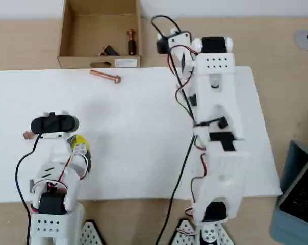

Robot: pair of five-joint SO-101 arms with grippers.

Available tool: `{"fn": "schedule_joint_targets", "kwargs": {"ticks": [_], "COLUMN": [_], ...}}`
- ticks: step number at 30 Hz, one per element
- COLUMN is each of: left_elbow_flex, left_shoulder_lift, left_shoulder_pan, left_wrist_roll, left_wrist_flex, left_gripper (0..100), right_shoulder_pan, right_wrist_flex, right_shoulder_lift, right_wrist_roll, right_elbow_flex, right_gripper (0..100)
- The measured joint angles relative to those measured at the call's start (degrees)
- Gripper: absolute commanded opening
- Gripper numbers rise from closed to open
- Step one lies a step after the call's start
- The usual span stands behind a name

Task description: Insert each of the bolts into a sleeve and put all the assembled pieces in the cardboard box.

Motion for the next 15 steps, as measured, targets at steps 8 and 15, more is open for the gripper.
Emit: {"fn": "schedule_joint_targets", "kwargs": {"ticks": [8, 15], "left_elbow_flex": [0.00, 0.00], "left_shoulder_lift": [0.00, 0.00], "left_shoulder_pan": [0.00, 0.00], "left_wrist_roll": [0.00, 0.00], "left_wrist_flex": [0.00, 0.00], "left_gripper": [0, 0], "right_shoulder_pan": [0.44, 0.44], "right_wrist_flex": [0.00, 0.00], "right_shoulder_lift": [10.37, 18.64], "right_wrist_roll": [-0.09, -0.09], "right_elbow_flex": [-8.88, -16.88], "right_gripper": [16.3, 16.1]}}
